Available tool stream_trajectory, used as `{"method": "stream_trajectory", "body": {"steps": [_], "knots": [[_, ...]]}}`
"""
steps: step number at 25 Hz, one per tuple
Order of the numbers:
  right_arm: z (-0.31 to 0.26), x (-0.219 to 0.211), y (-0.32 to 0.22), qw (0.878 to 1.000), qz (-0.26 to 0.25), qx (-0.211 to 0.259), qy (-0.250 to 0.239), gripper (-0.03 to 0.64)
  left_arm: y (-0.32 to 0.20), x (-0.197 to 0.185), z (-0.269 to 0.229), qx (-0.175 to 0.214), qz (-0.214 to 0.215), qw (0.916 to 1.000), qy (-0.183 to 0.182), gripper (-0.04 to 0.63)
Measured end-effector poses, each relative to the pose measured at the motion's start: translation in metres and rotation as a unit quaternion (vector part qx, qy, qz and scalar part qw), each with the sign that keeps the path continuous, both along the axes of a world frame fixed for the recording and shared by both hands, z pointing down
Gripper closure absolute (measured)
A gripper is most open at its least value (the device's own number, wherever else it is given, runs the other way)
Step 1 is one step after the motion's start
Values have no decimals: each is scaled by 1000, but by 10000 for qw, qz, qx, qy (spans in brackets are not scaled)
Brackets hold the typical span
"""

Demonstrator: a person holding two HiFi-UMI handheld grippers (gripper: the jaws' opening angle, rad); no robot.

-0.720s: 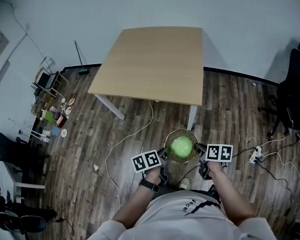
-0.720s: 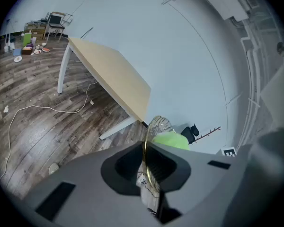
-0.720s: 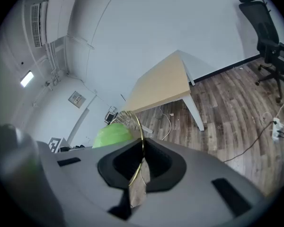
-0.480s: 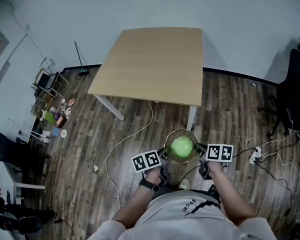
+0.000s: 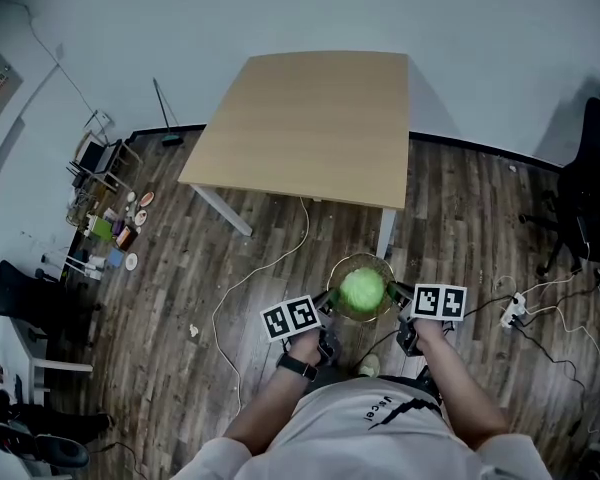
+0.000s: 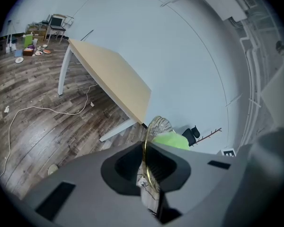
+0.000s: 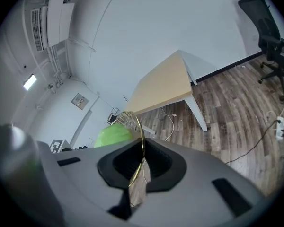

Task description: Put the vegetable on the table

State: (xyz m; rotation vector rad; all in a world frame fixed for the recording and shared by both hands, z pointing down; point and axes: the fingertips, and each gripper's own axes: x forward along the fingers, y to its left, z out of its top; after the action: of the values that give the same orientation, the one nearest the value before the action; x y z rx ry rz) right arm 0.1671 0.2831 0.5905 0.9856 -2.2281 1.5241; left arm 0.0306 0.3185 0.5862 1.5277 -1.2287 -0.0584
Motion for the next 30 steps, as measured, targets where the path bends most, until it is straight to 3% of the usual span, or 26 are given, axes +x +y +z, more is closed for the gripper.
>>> {"method": "stream_trajectory", "body": {"steps": [14,30], "knots": [[7,-25,-33,10000,-33,-71,62,591,-32,-24,10,-92,-68,9999,30,565],[9,-110,-159,9984,557,-55,69,591,-175,-113,11,17,504,9987,-89,565]]}}
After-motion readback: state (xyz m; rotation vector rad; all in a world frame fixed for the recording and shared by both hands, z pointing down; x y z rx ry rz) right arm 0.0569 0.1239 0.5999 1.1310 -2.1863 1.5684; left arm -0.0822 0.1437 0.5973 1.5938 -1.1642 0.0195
